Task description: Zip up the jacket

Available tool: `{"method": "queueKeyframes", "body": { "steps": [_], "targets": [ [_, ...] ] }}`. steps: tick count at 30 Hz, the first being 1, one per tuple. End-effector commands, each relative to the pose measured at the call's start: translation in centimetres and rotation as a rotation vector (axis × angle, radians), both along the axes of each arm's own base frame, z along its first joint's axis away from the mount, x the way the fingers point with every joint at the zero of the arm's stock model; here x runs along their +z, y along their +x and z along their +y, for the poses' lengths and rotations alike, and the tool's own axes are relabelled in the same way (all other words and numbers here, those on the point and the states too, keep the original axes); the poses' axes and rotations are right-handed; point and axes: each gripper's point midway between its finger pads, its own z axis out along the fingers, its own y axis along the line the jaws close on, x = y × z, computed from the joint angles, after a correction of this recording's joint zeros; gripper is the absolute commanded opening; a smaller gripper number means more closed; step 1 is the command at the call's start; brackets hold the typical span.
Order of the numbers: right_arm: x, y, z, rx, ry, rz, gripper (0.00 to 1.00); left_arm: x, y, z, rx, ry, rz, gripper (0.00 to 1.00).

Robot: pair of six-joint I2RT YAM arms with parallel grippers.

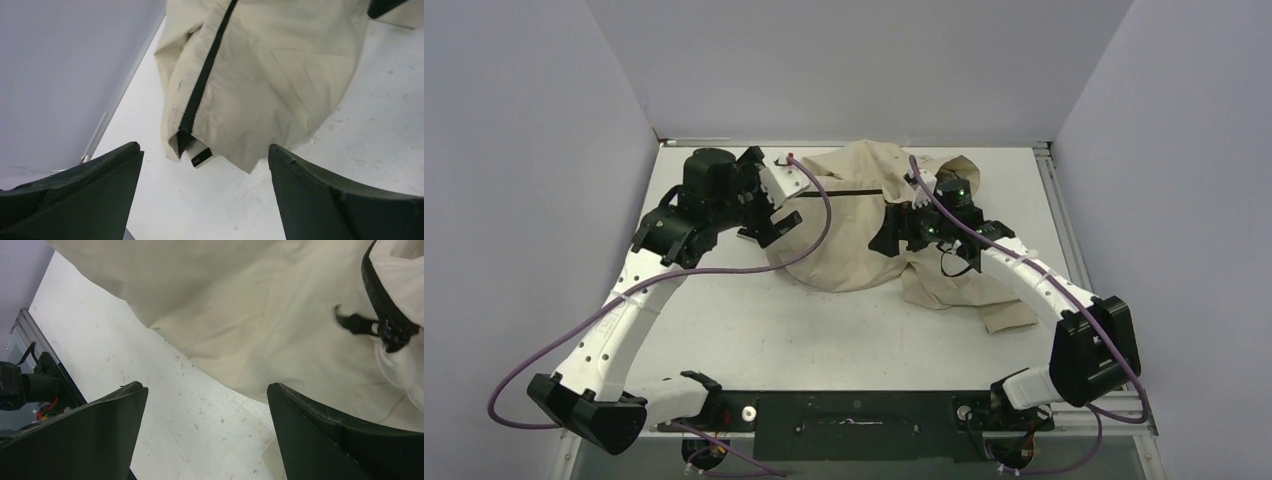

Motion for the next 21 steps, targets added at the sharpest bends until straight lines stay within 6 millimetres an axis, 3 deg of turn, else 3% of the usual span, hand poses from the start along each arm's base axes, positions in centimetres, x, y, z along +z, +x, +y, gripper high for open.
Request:
{"method": "queueKeyframes", "body": {
  "steps": [1,3,5,7,10,12,15,18,21],
  "targets": [
    [8.5,0.2,-0.8,-0.016,0.063,-0.193,0.9,0.5,-4.2,-0.5,-0.118,-0.055,0.128,0.96],
    [10.7,0.9,-1.3,-0.041,0.08,-0.23,0.9,1.9,-3.3,-0.3,-0.039,-0.145,0.102,0.96],
    [12.2,2.1,-2.5,-0.104,0.087,-0.257,0.9,3.8,-0.8,1.4,0.119,-0.27,0.049,0.96],
    [13.0,4.1,-5.6,-0.259,0.092,-0.288,0.9,6.1,2.7,4.8,0.323,-0.434,-0.031,0.96],
    [11.8,6.7,-11.8,-0.525,0.09,-0.302,0.9,5.5,6.5,11.4,0.568,-0.566,-0.034,0.96],
    [9.0,7.5,-16.0,-0.713,0.038,-0.293,0.9,3.2,7.9,15.5,0.671,-0.603,-0.021,0.96],
    [5.6,8.1,-22.0,-1.001,-0.078,-0.34,0.9,-2.7,8.3,18.4,0.725,-0.6,0.029,0.96],
    [1.3,7.8,-25.2,-1.146,-0.191,-0.337,0.9,-10.5,6.4,17.5,0.707,-0.587,0.163,0.96],
    [-3.4,7.8,-26.9,-1.17,-0.338,-0.273,0.9,-15.3,3.7,15.3,0.624,-0.613,0.223,0.96]
  ]
}}
